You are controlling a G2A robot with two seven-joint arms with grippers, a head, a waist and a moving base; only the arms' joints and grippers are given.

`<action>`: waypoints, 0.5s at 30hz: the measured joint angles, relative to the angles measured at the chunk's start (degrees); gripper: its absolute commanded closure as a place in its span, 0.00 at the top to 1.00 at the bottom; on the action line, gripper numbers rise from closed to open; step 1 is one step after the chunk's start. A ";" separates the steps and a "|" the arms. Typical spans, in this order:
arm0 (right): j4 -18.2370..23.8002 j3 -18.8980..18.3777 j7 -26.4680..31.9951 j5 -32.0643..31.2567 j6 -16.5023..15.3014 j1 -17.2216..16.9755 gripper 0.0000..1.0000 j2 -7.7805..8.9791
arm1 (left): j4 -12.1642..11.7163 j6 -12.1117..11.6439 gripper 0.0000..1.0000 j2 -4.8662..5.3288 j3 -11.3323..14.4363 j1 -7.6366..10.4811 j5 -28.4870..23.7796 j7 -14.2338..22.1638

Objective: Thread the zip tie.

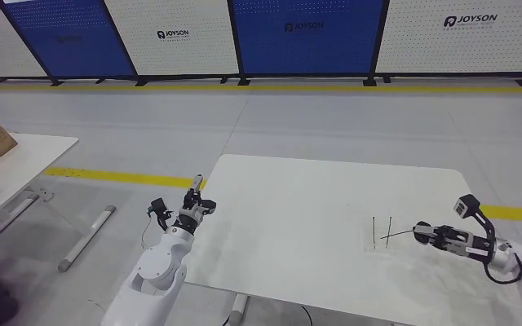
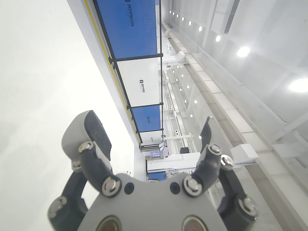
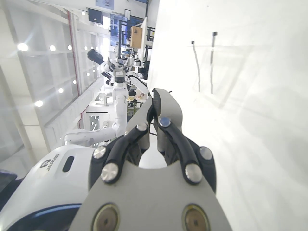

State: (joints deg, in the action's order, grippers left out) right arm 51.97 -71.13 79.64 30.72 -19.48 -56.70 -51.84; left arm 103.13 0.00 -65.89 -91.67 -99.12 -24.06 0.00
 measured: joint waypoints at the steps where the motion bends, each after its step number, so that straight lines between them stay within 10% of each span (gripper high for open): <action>1: 3.04 -0.97 0.00 1.46 0.00 -2.06 0.00 0.47 | 0.00 0.00 1.00 0.00 0.00 0.00 0.00 0.00; 15: 9.41 -0.04 -1.97 1.21 0.25 -5.13 0.00 0.79 | 0.00 0.00 1.00 0.00 0.00 0.00 0.00 0.00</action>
State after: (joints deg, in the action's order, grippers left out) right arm 61.38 -71.17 77.67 31.93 -19.23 -61.83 -51.06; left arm 103.13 0.00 -65.89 -91.67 -99.12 -24.06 0.00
